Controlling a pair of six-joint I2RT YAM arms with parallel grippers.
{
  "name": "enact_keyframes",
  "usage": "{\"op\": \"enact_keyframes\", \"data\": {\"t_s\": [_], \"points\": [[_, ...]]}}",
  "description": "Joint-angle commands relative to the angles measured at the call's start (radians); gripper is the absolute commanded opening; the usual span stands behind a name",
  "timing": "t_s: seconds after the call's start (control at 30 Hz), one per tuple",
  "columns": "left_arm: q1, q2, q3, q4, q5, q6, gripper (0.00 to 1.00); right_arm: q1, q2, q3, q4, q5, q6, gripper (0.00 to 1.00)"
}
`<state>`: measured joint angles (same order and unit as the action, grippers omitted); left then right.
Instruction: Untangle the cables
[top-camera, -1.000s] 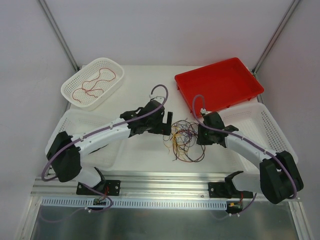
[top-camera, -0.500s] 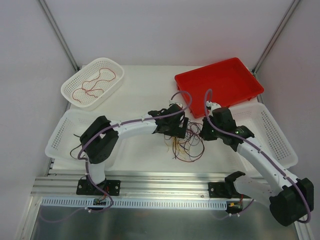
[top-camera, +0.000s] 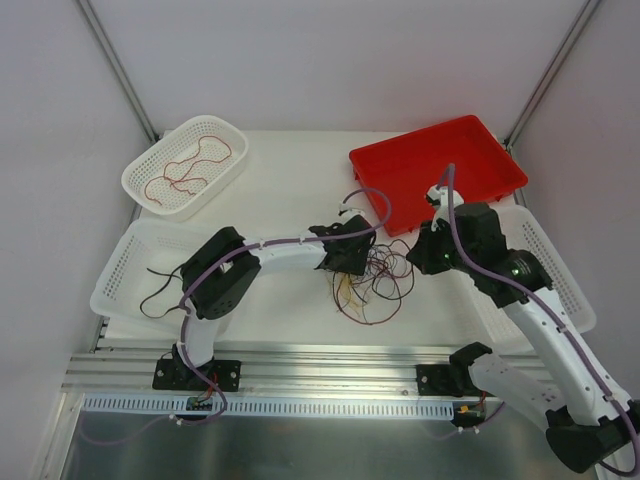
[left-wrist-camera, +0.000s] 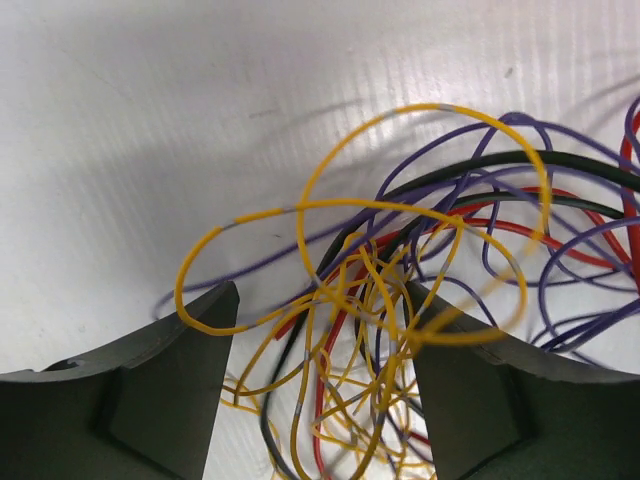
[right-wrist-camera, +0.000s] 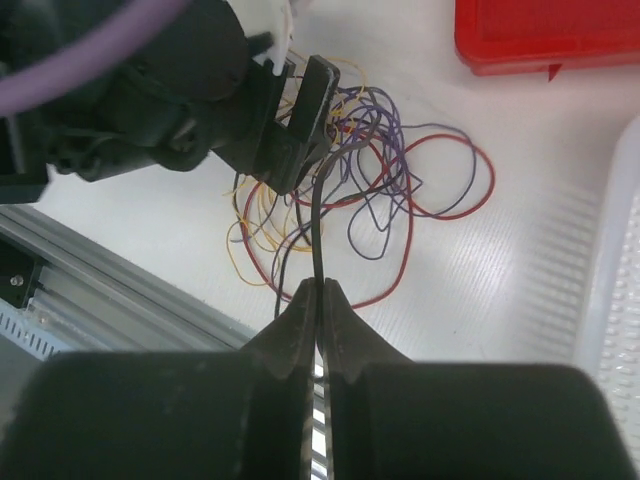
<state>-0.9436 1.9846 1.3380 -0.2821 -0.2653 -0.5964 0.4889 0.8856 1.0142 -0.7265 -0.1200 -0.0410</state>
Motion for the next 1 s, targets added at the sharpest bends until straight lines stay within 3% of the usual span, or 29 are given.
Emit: {"op": "enact_keyframes", "data": {"t_s": [0.0, 0.37, 0.6, 0.97], "points": [[-0.001, 0.011, -0.033, -0.006, -0.115, -0.014, 0.67, 0.004, -0.054, 0.130, -0.094, -0.001, -0.063, 0.01], [0.083, -0.046, -0.157, -0.011, -0.137, -0.039, 0.66, 0.002, -0.117, 0.544, -0.221, 0.105, -0.157, 0.01], [0.123, -0.070, -0.206, -0.011, -0.132, -0.049, 0.66, 0.002, -0.169, 0.652, -0.133, 0.183, -0.171, 0.01], [0.193, -0.092, -0.264, -0.011, -0.120, -0.068, 0.65, 0.002, -0.246, 0.670, 0.047, 0.178, -0.166, 0.01]]}}
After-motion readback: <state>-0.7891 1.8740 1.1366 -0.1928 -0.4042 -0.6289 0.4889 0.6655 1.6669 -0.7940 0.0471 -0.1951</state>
